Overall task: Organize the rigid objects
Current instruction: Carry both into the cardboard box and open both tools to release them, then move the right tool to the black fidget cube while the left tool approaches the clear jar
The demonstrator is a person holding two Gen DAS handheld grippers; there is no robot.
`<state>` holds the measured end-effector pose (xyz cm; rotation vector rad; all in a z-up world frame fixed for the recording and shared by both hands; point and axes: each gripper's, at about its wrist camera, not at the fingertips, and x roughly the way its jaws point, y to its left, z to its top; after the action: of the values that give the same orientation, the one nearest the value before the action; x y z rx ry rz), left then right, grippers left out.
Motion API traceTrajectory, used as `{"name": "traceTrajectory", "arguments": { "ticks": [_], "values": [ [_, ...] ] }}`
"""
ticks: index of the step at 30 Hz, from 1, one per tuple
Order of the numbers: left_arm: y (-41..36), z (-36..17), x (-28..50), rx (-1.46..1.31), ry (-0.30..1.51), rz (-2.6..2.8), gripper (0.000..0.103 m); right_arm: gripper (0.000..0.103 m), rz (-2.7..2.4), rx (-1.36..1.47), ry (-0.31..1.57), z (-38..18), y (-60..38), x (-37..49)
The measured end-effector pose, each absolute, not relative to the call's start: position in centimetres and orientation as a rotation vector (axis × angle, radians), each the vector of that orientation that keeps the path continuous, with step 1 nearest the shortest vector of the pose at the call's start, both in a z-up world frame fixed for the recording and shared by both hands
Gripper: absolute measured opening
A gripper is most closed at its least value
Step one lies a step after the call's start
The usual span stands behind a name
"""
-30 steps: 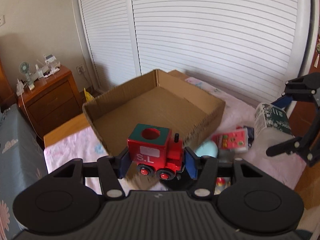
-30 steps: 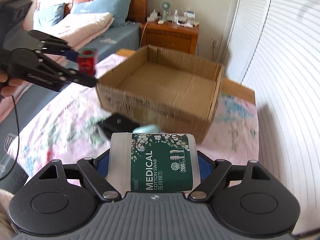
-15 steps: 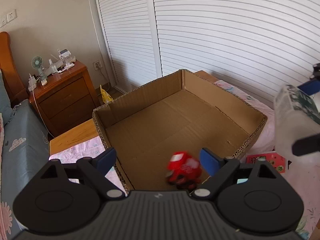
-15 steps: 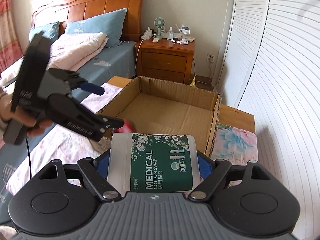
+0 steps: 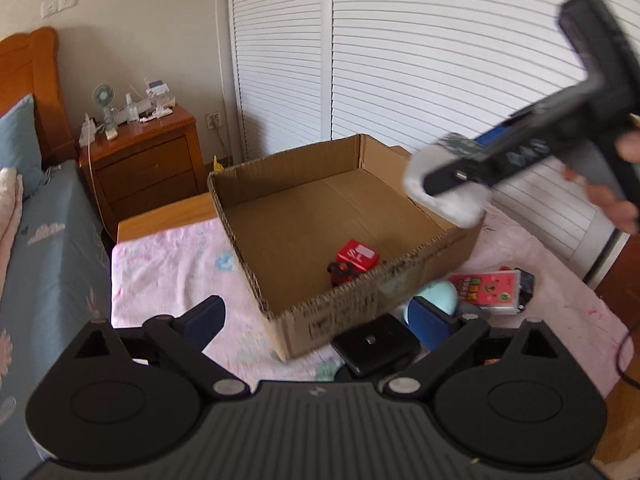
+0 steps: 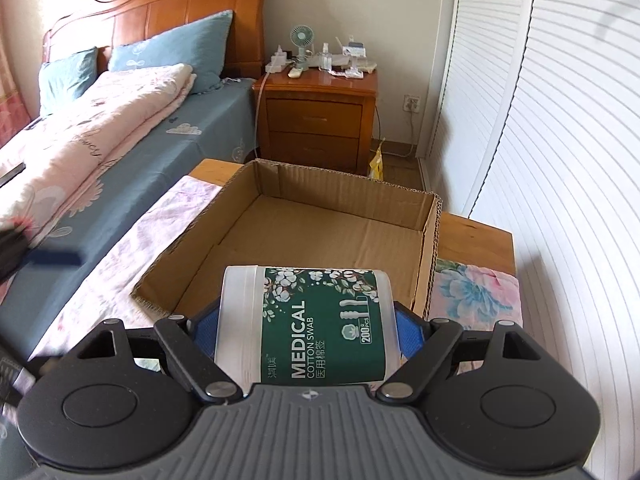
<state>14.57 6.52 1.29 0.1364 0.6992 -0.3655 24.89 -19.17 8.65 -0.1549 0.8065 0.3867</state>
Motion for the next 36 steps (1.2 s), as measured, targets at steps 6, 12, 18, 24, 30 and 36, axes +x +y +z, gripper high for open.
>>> {"name": "traceTrajectory", "arguments": {
  "ticks": [6,12,18,24,30,36],
  "values": [
    [7.8,1.3,11.2,0.07,0.657,-0.299,0.098,0.086,0.326,-0.138,0.841,7.6,-18.6,29.7],
    [9.1,0.8,9.9,0.016,0.659,-0.277,0.098,0.103,0.283,-0.048,0.813,7.4,-18.9,32.4],
    [9.3,0.1,9.6,0.018,0.676,-0.265,0.098,0.103,0.31,-0.069,0.812,7.7,-19.1,30.2],
    [8.6,-0.6,9.1,0.038,0.691,-0.273,0.098,0.103,0.292,-0.128,0.804,7.2,-19.5,26.4],
    [8.0,-1.2,8.2,0.062,0.712,-0.28,0.098,0.103,0.291,-0.124,0.802,6.0,-20.8,22.4],
    [7.4,-1.7,7.4,0.076,0.727,-0.296,0.098,0.103,0.231,-0.1,0.805,3.3,-23.1,18.1]
  ]
}}
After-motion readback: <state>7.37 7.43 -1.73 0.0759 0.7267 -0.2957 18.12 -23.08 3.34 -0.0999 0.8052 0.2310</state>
